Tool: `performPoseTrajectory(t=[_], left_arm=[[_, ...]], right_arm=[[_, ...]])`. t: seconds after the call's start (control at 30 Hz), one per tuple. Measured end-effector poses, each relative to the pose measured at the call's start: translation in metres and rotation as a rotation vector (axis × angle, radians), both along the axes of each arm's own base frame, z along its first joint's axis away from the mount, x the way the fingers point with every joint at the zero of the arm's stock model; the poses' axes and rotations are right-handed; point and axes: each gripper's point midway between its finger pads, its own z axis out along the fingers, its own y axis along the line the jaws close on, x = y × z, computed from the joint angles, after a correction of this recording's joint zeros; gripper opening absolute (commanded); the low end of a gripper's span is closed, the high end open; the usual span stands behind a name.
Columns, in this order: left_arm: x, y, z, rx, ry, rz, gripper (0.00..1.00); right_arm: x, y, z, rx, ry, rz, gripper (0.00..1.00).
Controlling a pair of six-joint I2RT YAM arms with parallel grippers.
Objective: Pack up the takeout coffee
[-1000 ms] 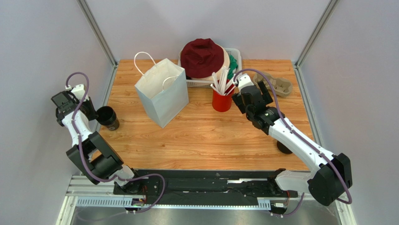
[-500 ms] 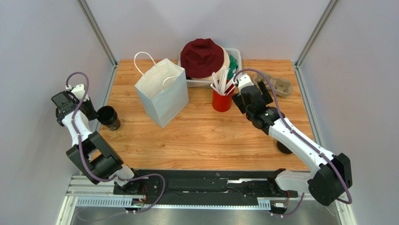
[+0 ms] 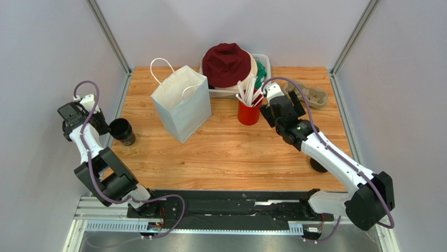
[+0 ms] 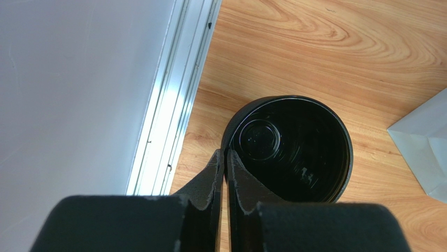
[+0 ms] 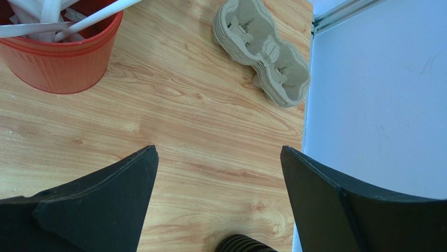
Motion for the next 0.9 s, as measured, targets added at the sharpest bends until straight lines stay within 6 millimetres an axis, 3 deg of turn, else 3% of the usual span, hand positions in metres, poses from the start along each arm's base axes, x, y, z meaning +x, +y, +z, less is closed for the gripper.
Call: performPoseTrajectory(t=[0.9], left_arm=[[-0.004,-0.012,0.029,-0.003,-0.043,-0.010,0.09]], right_arm=[[-0.001,0.006,-0.004,0.024,0.018,0.025,0.94]])
